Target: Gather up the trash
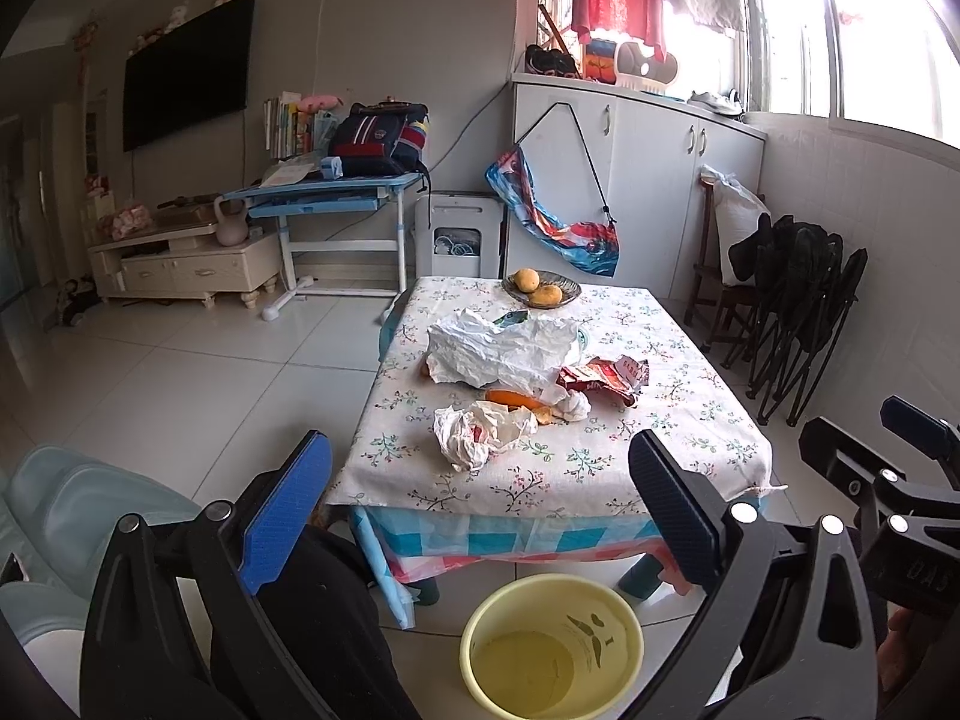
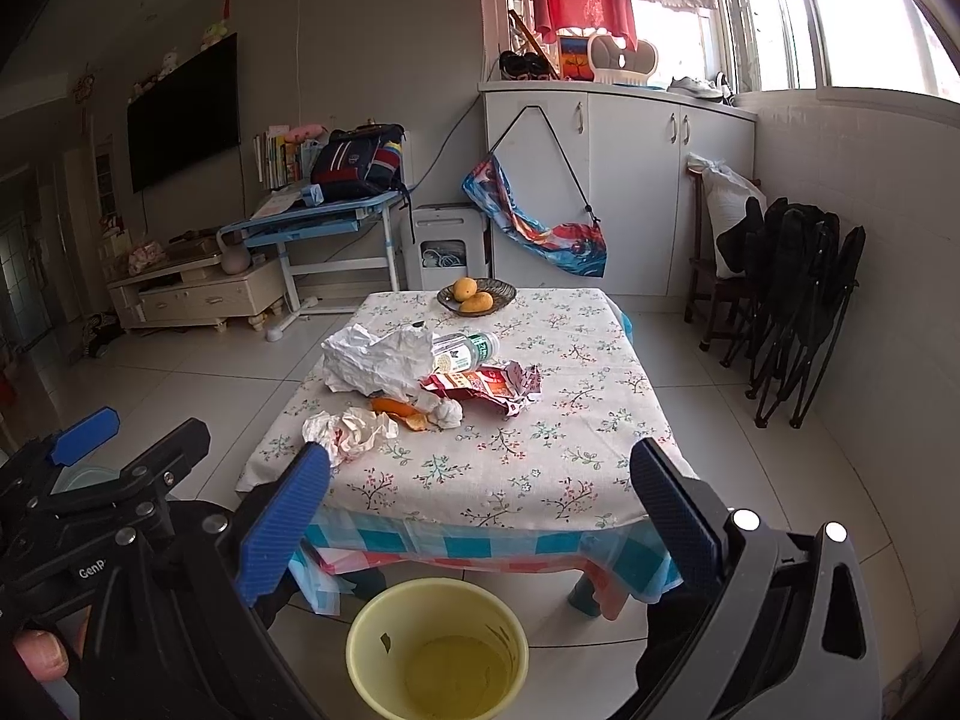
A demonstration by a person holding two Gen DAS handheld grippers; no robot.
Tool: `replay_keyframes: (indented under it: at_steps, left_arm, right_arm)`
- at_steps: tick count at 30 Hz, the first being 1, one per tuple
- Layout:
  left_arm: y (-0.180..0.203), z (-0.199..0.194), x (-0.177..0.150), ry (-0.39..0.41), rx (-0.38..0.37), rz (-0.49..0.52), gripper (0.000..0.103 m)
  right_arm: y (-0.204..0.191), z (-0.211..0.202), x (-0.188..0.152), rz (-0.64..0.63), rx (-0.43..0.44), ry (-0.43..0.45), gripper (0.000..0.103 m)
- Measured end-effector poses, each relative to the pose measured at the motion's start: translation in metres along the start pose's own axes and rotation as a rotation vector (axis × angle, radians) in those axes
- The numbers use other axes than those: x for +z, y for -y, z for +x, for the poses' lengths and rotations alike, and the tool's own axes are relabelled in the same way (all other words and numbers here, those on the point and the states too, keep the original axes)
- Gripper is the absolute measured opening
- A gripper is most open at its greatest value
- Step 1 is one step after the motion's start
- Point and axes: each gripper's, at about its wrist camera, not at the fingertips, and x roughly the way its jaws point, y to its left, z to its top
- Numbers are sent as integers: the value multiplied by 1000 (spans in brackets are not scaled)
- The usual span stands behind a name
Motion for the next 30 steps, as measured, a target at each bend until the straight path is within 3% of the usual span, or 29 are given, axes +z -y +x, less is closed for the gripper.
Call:
replay_keyframes:
  at_steps: [7,15,25,30]
  left_arm:
    - [12,8,-16,-4,25,16,96]
    - [23,14,-5,-68,83,136,96]
    - [10,42,-4,-93,28,3,96]
    - [4,73,-2,-45,35,-3,96]
  right_arm:
    - [4,3,-1,15,29,-2,96]
    - [8,6,1,18,52,-5,96]
    - [6,39,2,17,65,-69,96]
    - [9,59,1,0,57,-94,96]
